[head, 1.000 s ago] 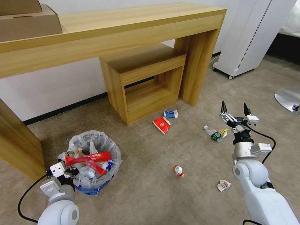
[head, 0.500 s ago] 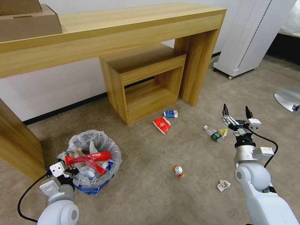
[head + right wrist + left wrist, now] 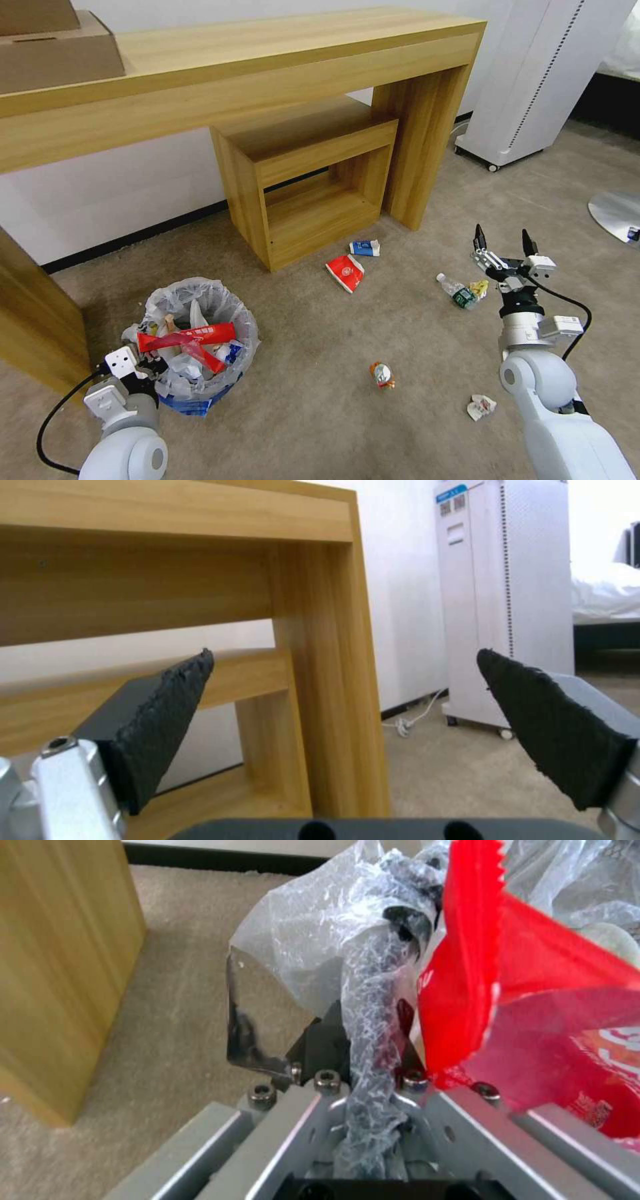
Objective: Pick up the trash bin and place the garbage on the floor into it.
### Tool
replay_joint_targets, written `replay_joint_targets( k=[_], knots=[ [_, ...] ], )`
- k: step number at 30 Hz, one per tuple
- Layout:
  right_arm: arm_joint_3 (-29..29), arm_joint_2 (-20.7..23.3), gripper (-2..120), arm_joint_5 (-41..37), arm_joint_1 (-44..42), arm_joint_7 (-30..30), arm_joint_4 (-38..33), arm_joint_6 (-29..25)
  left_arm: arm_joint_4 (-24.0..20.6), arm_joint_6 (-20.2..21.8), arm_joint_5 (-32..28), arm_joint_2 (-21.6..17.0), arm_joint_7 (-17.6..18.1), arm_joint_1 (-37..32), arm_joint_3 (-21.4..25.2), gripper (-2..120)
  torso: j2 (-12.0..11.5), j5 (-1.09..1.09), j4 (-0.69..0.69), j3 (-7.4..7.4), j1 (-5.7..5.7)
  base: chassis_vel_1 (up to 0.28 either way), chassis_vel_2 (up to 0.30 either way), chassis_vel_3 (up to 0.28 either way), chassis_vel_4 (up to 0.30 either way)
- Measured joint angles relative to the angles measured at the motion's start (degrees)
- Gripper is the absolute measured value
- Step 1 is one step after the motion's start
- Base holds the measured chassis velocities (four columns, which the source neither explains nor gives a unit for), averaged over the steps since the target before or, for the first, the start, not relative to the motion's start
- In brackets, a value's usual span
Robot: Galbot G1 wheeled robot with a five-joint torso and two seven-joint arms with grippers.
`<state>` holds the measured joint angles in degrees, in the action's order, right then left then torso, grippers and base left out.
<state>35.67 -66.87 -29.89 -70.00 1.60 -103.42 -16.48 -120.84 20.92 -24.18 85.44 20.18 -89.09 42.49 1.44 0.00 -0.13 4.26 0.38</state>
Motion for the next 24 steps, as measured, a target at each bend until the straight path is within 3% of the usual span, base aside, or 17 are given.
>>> replay_joint_targets(
  k=[24],
  knots=[
    [0.10,-0.59,100,0.42,-0.16,-0.59,0.21,-0.77,1.11,-0.22,0.30,-0.58,-0.20,0.42,-0.11,0,0.00,0.00,0.01,-0.02,-0.01,-0.012,0.011,0.012,-0.011]
  ],
)
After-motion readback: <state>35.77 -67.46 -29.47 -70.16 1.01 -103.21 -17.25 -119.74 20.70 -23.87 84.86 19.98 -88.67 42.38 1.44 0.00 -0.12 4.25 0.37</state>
